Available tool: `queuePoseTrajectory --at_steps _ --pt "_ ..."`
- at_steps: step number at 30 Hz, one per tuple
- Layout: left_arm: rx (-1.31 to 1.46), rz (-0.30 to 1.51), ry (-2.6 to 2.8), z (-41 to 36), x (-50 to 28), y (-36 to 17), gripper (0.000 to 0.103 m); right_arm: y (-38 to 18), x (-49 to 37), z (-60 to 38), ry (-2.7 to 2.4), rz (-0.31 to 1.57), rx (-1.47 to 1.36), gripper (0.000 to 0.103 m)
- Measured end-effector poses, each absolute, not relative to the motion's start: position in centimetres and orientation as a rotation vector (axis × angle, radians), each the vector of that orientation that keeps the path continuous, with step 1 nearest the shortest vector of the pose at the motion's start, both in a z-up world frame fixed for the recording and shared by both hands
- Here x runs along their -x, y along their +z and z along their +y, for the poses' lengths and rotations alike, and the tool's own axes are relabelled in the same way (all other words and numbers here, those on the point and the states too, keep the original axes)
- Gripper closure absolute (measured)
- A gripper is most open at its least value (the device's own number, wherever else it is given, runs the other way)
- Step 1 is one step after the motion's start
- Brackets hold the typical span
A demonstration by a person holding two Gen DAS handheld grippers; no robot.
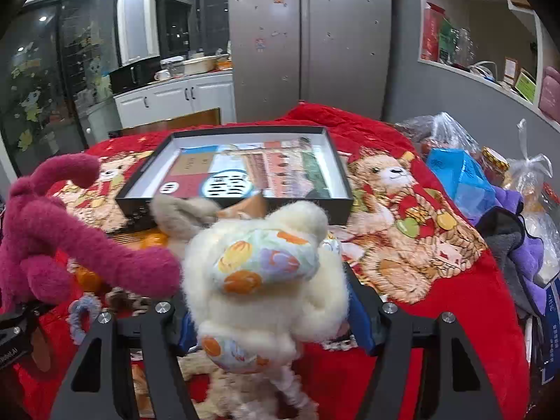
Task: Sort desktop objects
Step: 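Lift the magenta bear with the left gripper while the right lifts the cream lamb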
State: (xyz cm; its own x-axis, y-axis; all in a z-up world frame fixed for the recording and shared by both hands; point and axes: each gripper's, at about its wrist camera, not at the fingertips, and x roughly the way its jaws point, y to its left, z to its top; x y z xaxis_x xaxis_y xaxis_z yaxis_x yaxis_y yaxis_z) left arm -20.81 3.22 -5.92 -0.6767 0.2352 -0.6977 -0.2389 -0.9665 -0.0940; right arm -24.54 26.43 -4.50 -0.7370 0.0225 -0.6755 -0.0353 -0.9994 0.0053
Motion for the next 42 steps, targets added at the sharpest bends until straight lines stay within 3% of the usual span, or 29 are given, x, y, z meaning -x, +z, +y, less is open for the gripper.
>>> queuePoseTrajectory --at_steps 26,42 --pt "1.04 -0.065 2.661 3.7 18.6 -1.9 0.052 2.1 21.5 22.3 3.068 0.09 1.006 0.033" --pt "1.012 -0.086 2.637 5.3 19.5 1.5 0.052 5.9 22.6 24.0 3.177 0.174 1.127 0.031"
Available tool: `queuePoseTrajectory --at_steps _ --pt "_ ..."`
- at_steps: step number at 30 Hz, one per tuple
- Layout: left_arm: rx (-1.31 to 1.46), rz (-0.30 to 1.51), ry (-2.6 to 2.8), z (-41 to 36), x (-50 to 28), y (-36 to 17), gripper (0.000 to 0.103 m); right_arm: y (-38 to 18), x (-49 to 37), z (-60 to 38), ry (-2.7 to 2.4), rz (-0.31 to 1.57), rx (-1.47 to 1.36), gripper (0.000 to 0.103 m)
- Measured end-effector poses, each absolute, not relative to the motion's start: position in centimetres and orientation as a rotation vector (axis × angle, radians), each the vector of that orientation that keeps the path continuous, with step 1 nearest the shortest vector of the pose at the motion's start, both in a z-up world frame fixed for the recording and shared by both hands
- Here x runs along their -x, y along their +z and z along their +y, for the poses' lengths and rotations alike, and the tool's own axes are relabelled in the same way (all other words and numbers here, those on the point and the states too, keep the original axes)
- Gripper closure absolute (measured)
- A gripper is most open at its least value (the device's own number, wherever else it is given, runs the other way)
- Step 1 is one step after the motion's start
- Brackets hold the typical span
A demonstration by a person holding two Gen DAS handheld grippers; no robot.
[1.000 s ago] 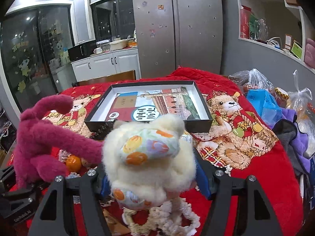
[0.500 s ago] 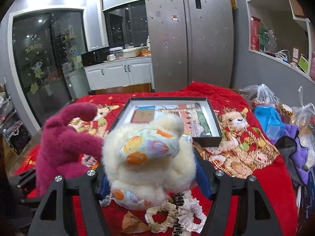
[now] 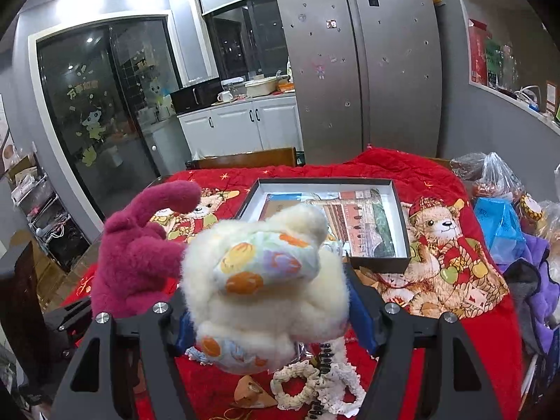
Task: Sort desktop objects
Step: 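Lift the magenta bear with the left gripper while the right lifts the cream lamb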
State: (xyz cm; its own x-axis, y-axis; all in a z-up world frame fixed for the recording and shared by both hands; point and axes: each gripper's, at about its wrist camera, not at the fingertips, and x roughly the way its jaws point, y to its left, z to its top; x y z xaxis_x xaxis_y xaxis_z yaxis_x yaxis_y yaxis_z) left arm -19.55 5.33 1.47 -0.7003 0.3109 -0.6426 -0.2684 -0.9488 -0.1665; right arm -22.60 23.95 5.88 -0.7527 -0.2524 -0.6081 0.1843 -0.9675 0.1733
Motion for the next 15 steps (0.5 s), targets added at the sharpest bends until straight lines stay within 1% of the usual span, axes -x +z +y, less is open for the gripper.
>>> queuePoseTrajectory --at_steps 8,15 --pt "1.011 -0.044 2.66 6.1 21.9 2.7 0.052 6.9 23.7 24.8 -2.755 -0.171 -0.947 0.031" --pt "1.088 -0.019 2.643 7.8 26.0 1.5 0.052 7.6 26.3 25.4 -2.793 -0.124 -0.953 0.031"
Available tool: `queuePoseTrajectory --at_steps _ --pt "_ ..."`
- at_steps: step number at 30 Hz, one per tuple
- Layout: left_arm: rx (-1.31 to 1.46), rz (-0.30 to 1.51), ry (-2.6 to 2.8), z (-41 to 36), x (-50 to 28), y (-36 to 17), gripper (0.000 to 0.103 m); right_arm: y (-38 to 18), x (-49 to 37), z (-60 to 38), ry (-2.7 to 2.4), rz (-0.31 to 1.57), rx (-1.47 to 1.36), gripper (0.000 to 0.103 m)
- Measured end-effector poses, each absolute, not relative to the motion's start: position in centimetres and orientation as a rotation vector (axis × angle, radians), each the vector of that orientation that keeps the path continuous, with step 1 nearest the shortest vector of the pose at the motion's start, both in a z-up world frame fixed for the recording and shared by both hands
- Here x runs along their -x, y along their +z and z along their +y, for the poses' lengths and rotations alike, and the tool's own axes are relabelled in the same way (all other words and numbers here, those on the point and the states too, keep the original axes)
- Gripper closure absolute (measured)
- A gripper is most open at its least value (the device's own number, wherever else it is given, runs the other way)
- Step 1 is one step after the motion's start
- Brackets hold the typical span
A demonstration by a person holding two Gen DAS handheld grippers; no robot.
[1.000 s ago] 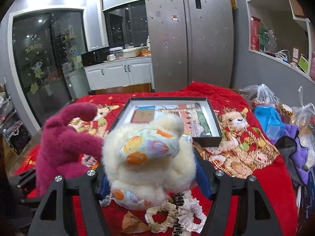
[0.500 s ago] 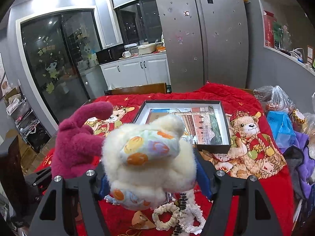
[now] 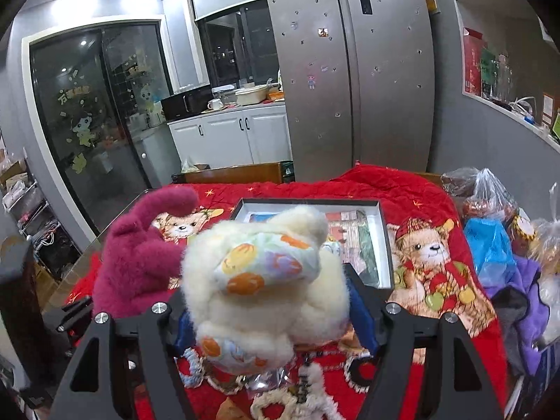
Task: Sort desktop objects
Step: 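Lift the magenta bear with the left gripper while the right lifts the cream lamb, then lower both plush toys into the black box and open both grippers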
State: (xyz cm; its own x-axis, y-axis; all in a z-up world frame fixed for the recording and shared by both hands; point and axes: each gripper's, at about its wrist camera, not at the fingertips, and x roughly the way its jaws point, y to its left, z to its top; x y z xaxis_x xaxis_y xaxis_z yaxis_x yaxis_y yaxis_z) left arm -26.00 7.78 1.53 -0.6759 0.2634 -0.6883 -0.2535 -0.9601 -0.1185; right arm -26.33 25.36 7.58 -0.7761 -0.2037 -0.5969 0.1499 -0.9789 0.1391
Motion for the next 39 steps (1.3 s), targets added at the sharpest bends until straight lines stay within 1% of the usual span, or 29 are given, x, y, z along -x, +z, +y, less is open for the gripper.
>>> queuePoseTrajectory --at_steps 5,9,12,19,23,28,31,33,35,39 --pt "1.129 -0.005 2.651 8.7 30.5 0.7 0.052 7.3 29.7 25.4 -2.809 -0.077 -0.976 0.031" --pt "1.182 0.044 2.681 9.6 35.5 -0.4 0.052 6.4 33.8 25.8 -2.805 -0.058 -1.005 0.031" --pt "1.216 0.041 2.676 10.1 38.9 -1.4 0.052 5.2 37.4 26.1 -2.846 -0.002 -1.043 0.031" --pt "1.29 0.01 2.641 11.4 45.5 -4.5 0.052 1.1 45.2 27.5 -2.799 -0.016 -1.166 0.031" --pt "1.308 0.011 2.611 12.5 47.3 -5.9 0.052 -0.9 48.0 28.1 -2.775 -0.045 -1.213 0.031" --pt "1.348 0.001 2.56 13.4 48.3 -8.2 0.052 -3.7 49.2 28.9 -2.715 -0.1 -1.291 0.031" --pt "1.357 -0.024 2.539 13.3 49.2 -9.2 0.052 -5.0 49.5 28.9 -2.704 -0.056 -1.314 0.03" --pt "1.378 -0.072 2.524 12.6 50.2 -9.8 0.052 -5.4 49.9 29.0 -2.705 -0.055 -1.323 0.03" --pt "1.394 -0.08 2.513 12.0 51.0 -10.1 0.052 -5.6 50.1 29.0 -2.716 -0.041 -1.323 0.03" --pt "1.398 -0.019 2.554 12.1 52.5 -10.6 0.052 -6.5 50.9 28.7 -2.71 -0.025 -1.361 0.03"
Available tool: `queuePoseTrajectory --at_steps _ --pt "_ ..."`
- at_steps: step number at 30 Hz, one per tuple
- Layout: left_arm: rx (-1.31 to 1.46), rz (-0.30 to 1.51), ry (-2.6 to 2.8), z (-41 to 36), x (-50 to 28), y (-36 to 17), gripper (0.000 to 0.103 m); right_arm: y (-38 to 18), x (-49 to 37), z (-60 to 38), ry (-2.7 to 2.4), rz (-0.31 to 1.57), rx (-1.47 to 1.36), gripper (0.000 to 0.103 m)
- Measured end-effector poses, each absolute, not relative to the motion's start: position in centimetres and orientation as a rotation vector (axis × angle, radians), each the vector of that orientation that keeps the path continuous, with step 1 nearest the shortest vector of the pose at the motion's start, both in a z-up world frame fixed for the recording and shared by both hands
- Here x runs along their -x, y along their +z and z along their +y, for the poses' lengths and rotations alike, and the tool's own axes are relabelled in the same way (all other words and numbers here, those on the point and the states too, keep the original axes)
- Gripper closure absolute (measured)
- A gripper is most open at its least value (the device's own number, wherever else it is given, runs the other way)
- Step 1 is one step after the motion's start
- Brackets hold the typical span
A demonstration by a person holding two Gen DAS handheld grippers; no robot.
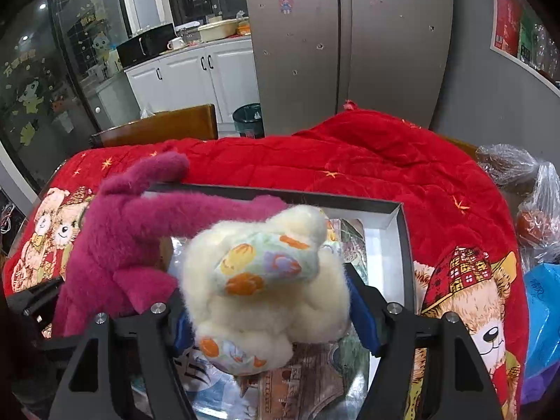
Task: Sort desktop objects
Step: 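Lower both plush toys into the black box and open both grippers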
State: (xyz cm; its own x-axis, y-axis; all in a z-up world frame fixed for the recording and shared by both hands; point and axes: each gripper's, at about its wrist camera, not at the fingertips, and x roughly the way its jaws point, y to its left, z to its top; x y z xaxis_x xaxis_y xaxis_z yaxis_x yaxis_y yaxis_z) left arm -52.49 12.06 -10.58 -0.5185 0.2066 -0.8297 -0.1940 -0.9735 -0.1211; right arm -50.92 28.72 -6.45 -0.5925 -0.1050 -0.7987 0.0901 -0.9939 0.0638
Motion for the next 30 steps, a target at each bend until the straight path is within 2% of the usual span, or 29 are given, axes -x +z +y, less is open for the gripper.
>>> queuePoseTrajectory --at_steps 5,9,12,14,15,19,25,30 --pt "1.432 -0.062 2.538 11.2 53.4 -11.3 0.052 -7.2 51.5 28.5 -2.707 0.009 -1.385 0.03" --pt "1.439 -0.02 2.541 11.2 53.3 -11.9 0.05 -7.2 51.6 28.7 -2.705 -0.006 -1.379 0.024" --pt "1.451 0.019 2.546 11.3 53.3 -12.2 0.043 -7.4 51.7 28.7 -2.741 -0.007 -1.379 0.02" --pt "1.464 0.036 2.543 11.4 53.4 -12.3 0.03 -7.4 51.7 28.4 -2.735 0.004 -1.377 0.018" --pt "1.474 0.036 2.546 11.3 53.5 -12.3 0.028 -7.4 51.7 28.3 -2.735 0.009 -1.379 0.017" --pt "1.463 0.017 2.56 10.8 53.5 -11.4 0.028 -7.1 51.8 28.3 -2.722 0.008 -1.415 0.016" --pt "1.399 0.003 2.57 10.7 52.4 -9.8 0.026 -5.6 51.2 29.1 -2.718 -0.088 -1.384 0.016" --pt "1.371 0.015 2.585 10.8 51.9 -9.0 0.026 -4.3 50.7 28.9 -2.77 -0.03 -1.331 0.016"
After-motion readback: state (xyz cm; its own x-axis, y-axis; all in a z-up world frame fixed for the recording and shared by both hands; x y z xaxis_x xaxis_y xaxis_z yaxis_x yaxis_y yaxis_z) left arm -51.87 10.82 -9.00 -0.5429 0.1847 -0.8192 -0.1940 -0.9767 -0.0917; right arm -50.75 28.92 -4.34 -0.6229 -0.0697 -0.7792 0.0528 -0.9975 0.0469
